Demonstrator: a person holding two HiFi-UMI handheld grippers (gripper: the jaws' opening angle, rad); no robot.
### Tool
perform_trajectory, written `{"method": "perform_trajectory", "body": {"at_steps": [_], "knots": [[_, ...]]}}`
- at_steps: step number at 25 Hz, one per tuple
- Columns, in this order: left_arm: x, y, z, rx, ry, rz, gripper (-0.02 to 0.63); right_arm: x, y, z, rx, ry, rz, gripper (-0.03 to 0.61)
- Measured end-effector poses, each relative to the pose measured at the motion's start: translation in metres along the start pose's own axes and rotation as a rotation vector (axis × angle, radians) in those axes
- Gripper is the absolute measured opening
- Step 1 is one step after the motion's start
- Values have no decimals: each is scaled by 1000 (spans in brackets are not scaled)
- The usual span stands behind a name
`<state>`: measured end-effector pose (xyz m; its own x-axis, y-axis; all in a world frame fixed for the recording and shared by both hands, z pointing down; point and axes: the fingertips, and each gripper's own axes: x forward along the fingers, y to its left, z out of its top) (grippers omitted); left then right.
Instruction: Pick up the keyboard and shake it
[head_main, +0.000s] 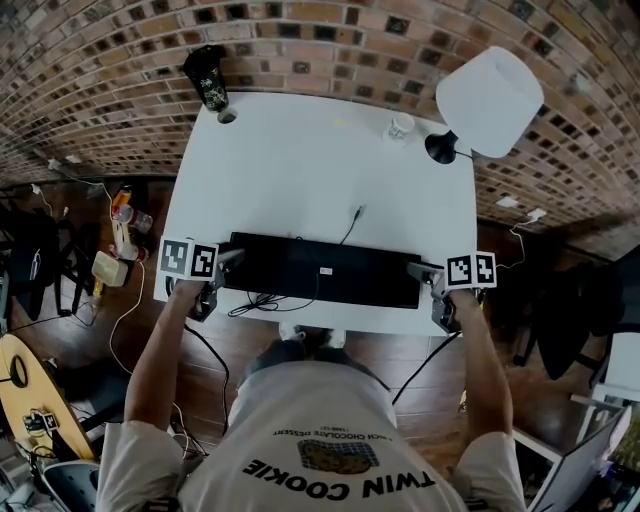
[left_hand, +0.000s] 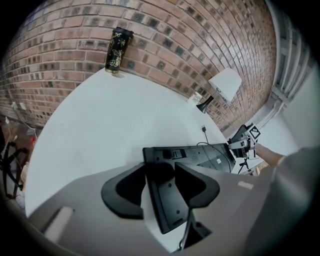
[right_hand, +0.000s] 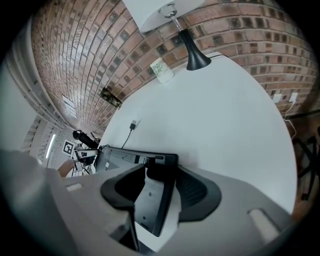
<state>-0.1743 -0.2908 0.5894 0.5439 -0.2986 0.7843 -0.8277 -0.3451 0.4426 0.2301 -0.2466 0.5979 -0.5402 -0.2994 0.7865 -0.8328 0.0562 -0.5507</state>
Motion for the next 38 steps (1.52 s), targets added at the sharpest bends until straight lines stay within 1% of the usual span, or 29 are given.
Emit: {"method": "perform_trajectory", "body": {"at_steps": [8,12,19,25,29,32,34,38], "knots": [[2,2,0,-30,-12,-12,186,0,0,0,-8,-15,0,194],[-1,1,1,-10,-20,-2,184,-1,0,1,-19,-36,-3,193],[-11,2,20,39,-145,29,175,-4,8,23,-100,-130,-7,193],[-16,3,45,76,-266,40,172,-11,16,51,-187,-261,-16,193],[-21,5,62,92,-339,46,172,-21,28,72,-276,-372,-42,195],[-28,6,79,128,-397,78,172,-27,35,86,-357,-436,-84,195],[-28,6,87,144,-416,86,170,-29,36,93,-382,-464,-103,195],[-26,5,96,155,-436,84,170,-32,37,102,-402,-503,-114,195]]}}
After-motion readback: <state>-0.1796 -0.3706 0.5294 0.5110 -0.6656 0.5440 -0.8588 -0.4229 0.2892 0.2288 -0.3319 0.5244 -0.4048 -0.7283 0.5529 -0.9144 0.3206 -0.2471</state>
